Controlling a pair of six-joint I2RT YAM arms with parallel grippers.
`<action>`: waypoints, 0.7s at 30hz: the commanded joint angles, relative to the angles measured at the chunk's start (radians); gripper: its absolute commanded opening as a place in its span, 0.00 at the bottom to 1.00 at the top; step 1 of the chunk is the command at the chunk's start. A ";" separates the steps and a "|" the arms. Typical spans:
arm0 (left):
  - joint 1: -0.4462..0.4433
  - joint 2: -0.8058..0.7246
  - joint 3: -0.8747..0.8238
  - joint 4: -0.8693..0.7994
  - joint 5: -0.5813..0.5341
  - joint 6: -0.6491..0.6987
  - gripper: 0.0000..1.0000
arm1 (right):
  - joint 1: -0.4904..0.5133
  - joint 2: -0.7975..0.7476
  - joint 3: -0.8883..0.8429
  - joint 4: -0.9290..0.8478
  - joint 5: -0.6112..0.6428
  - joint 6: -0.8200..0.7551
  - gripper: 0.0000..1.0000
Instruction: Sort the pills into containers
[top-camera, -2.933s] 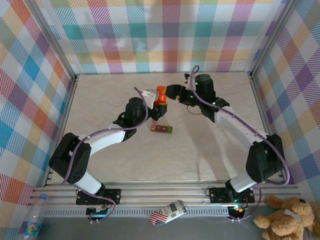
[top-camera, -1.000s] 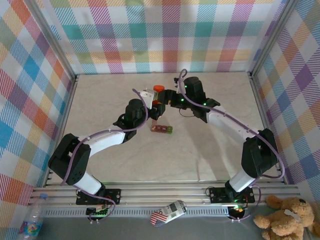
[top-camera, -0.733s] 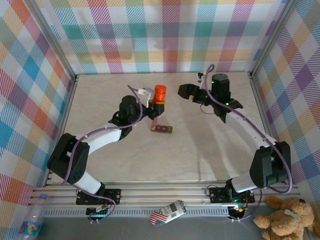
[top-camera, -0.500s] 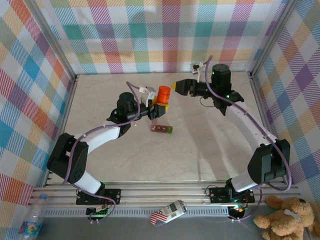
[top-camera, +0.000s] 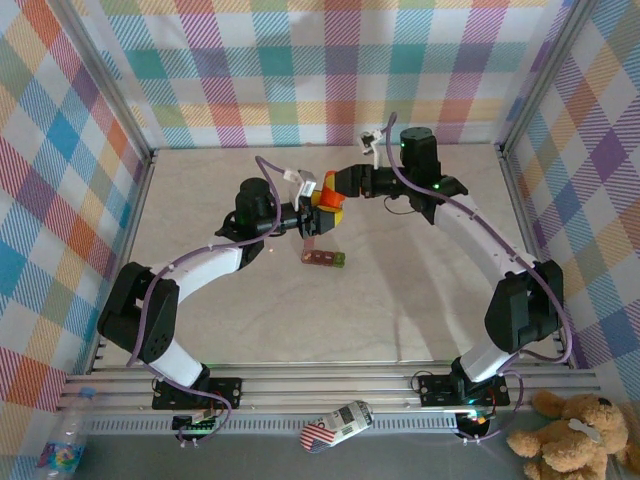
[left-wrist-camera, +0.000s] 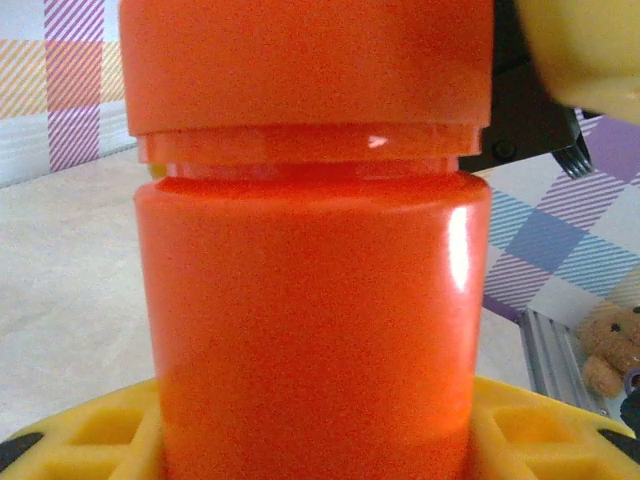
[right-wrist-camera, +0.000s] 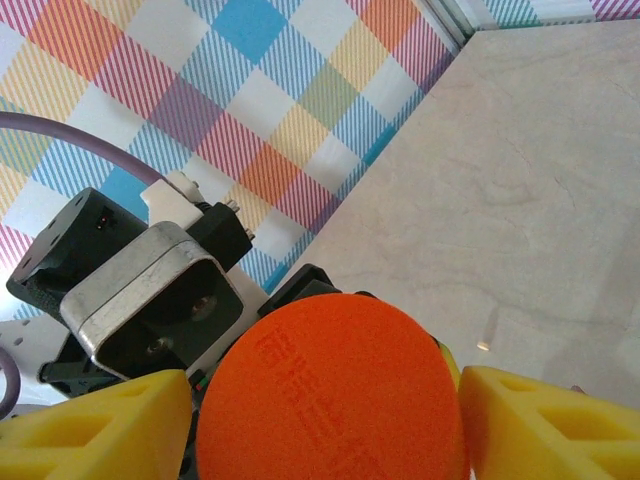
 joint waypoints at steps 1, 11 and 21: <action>-0.005 0.002 0.032 0.011 0.029 -0.010 0.00 | 0.021 0.014 0.047 -0.003 -0.037 -0.027 0.64; -0.013 -0.011 0.030 -0.015 -0.062 0.007 0.00 | 0.055 -0.023 -0.046 0.080 0.143 0.097 0.31; -0.208 -0.058 -0.002 -0.073 -0.687 0.241 0.00 | 0.199 -0.039 -0.157 0.178 0.537 0.300 0.28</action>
